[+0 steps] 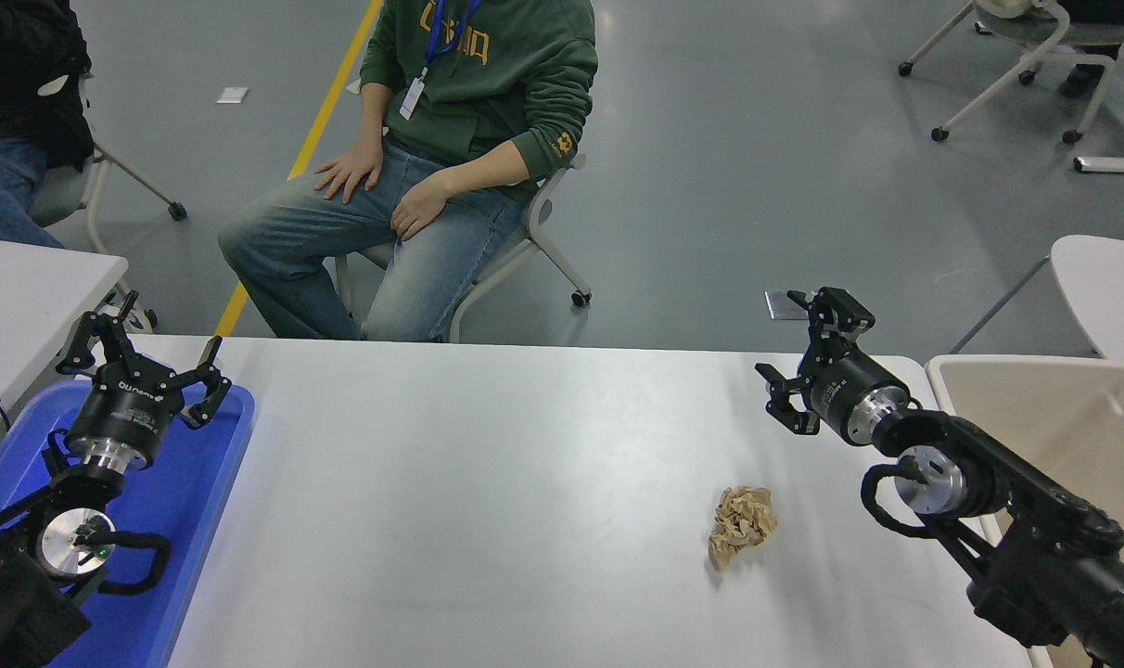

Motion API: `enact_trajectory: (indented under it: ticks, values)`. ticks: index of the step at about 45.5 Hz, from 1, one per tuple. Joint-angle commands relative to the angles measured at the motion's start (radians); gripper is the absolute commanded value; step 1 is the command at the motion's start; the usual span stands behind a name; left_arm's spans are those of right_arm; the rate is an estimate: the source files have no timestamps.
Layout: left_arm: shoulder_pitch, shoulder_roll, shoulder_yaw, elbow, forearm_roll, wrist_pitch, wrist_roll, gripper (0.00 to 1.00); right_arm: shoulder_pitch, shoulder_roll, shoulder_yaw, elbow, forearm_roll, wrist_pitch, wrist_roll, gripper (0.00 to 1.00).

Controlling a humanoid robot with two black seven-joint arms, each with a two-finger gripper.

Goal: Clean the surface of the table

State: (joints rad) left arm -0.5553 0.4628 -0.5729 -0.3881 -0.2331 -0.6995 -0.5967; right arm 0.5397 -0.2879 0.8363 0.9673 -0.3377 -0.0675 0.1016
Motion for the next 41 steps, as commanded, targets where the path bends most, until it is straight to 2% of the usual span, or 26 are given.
enact_trajectory:
  ticks: [1,21,30,41]
  values:
    - [0.000,0.000,0.001,0.000,0.000,0.000,0.000,1.00,-0.010,0.016,0.010,0.002,-0.001,0.000,0.013,1.00]
    - [0.000,0.000,0.001,0.000,0.000,0.000,0.000,1.00,-0.012,-0.019,-0.077,0.005,-0.038,-0.003,0.012,1.00]
    - [0.000,0.000,-0.001,0.000,0.000,0.000,0.000,1.00,-0.001,-0.172,-0.272,0.119,-0.236,-0.009,0.001,1.00]
    - [0.000,-0.001,-0.001,0.000,0.000,0.000,0.000,1.00,0.072,-0.404,-0.468,0.295,-0.271,-0.006,-0.002,1.00]
